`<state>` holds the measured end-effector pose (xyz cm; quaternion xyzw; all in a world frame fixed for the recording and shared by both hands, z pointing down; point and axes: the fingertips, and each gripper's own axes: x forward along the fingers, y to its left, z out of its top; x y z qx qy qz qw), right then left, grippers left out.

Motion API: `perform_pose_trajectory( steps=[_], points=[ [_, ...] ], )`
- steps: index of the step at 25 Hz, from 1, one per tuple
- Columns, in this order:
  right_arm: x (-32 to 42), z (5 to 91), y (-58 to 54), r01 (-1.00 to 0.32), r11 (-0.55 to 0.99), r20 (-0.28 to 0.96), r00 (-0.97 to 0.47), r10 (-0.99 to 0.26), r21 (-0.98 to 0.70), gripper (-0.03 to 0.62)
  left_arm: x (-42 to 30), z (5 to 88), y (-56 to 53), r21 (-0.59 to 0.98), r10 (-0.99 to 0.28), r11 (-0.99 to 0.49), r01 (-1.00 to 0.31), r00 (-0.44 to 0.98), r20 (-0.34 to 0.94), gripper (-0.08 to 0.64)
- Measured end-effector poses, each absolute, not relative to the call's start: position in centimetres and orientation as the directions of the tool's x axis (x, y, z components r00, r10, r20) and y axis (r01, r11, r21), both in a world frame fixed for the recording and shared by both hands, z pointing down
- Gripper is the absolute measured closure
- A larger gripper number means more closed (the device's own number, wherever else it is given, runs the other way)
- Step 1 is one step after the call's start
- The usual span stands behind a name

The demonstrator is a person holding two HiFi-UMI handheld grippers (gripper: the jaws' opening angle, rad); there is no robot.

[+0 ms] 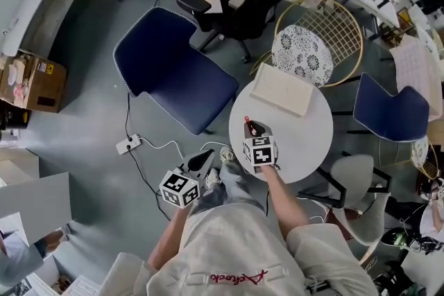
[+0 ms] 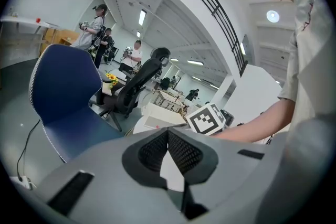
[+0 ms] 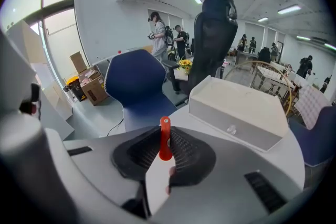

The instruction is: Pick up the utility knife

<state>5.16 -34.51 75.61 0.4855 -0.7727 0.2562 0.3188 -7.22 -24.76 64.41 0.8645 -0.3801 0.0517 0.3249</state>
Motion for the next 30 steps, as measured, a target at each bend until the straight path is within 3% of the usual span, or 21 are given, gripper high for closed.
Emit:
perform_pose_trajectory(
  steps=[20,30],
  points=[
    [5.5,56.3,-25.9,-0.902,0.431,0.398,-0.399,-0.826,-0.009,0.528,-4.4,55.9,-25.0,0.384,-0.602,-0.686,-0.618,0.778,0.178,0.548],
    [4.9,54.3,-22.7,-0.906,0.423,0.346,-0.399,-0.849,-0.006,0.528,-5.0,54.4,-23.0,0.353,-0.611,-0.701,-0.619,0.777,0.15,0.548]
  ],
)
